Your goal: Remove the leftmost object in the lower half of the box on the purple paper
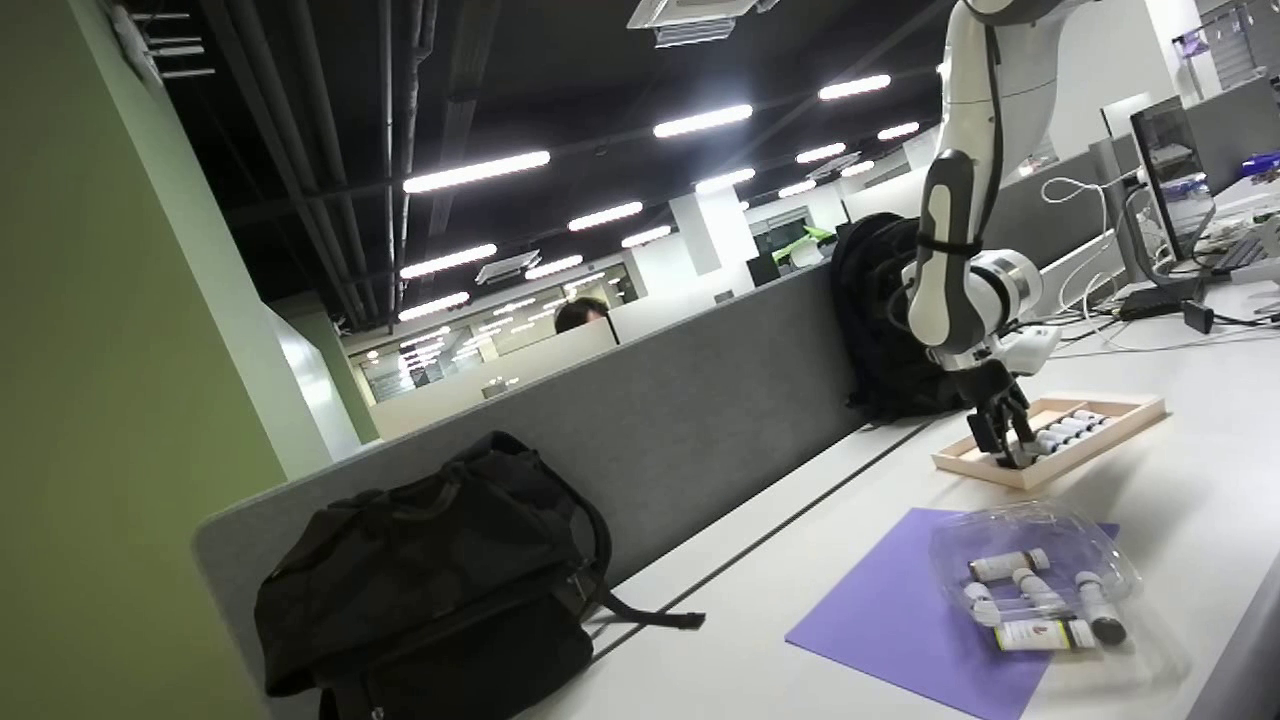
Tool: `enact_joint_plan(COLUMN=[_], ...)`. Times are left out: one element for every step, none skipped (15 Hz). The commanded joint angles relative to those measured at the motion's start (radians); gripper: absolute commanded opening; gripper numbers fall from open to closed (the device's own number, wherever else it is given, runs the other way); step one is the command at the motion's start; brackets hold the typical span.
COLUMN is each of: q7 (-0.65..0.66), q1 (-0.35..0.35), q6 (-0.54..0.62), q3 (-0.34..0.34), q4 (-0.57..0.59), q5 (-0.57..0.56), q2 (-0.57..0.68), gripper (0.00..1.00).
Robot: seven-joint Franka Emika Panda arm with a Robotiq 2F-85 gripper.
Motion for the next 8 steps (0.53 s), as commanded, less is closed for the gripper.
enact_joint_plan(q7=[-0.017,-0.019,-0.021,-0.022,-0.023,-0.024,-0.026,-0.028], q1=[-0.022,-0.024,-0.026,-0.029,-0.031,-0.034,-0.038,-0.042], q6=[0.011,0.015,0.019,0.022,0.023,0.024,0.023,0.022], q3=[0.017,0.019,0.022,0.023,0.025,0.027,0.030,0.033], q4=[0.025,0.025,0.024,0.024,0.024,0.024,0.024,0.025], q5=[0.008,0.009,0.010,0.011,0.012,0.014,0.016,0.018], q2=[0.019,0.016,0.015,0.014,0.014,0.014,0.014,0.014], gripper=[0.73,0.65,0.59,0.51,0.46,0.41,0.34,0.28])
